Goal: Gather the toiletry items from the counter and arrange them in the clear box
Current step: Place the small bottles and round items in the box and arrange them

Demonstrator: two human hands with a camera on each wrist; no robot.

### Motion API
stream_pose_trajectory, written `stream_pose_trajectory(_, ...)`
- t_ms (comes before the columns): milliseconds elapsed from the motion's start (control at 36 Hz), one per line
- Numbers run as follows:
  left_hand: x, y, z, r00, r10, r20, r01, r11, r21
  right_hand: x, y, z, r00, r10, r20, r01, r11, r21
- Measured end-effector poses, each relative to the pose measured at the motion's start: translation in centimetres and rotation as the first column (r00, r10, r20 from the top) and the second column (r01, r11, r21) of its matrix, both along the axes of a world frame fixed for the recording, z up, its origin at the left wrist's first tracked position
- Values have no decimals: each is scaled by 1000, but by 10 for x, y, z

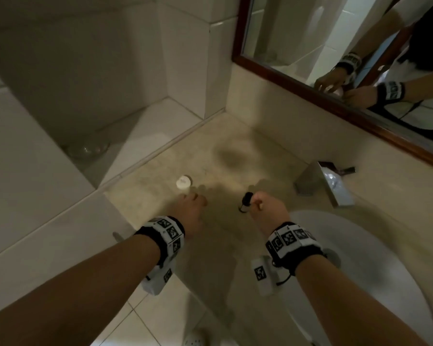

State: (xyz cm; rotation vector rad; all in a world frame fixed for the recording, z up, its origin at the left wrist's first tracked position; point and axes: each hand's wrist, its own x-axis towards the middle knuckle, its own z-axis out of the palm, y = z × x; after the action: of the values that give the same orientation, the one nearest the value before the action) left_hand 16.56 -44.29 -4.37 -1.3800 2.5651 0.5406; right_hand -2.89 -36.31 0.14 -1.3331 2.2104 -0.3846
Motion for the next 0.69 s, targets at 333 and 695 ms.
stream_pose_trajectory(333,-13,-72,6,982,172,73,-177,982,70,-4,-31,-6,999,40,-19,-35,976,216)
stream_pose_trajectory(695,-44,-48,-10,991,122,63,-132,970,205,-16,-25,-14,997,72,-37,-67,990,127)
